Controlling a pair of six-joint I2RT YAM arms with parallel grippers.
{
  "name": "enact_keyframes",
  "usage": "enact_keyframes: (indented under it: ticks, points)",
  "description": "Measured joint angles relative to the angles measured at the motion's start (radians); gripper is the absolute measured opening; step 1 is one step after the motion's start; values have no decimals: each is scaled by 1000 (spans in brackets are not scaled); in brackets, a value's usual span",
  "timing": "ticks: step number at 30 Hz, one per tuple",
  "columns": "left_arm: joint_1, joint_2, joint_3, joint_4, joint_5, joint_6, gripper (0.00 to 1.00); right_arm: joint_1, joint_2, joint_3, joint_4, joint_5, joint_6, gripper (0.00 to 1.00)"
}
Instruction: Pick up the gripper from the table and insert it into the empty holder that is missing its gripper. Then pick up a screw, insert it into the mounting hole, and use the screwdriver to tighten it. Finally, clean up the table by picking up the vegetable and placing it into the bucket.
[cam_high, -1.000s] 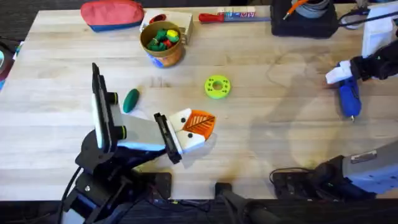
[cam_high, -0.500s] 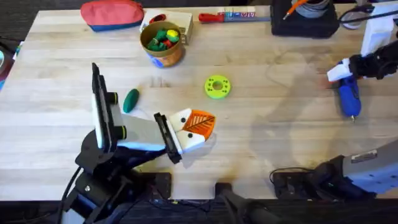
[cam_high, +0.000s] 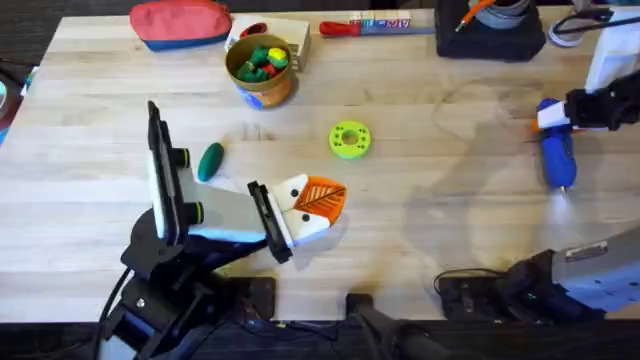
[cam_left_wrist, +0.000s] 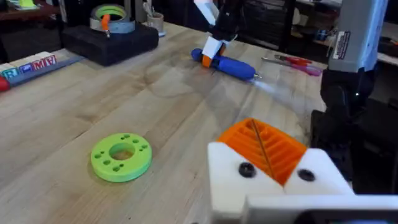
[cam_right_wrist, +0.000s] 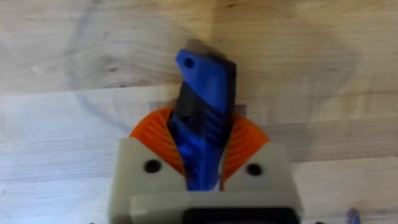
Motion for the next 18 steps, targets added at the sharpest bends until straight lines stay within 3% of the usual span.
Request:
enact_keyframes:
  ticks: [4,18]
  points:
    - [0,0,0,0,0,0,5,-2,0,0,-2,0,6,25]
    - [0,0,0,0,0,0,5,19,-66,2,-55,0,9,8]
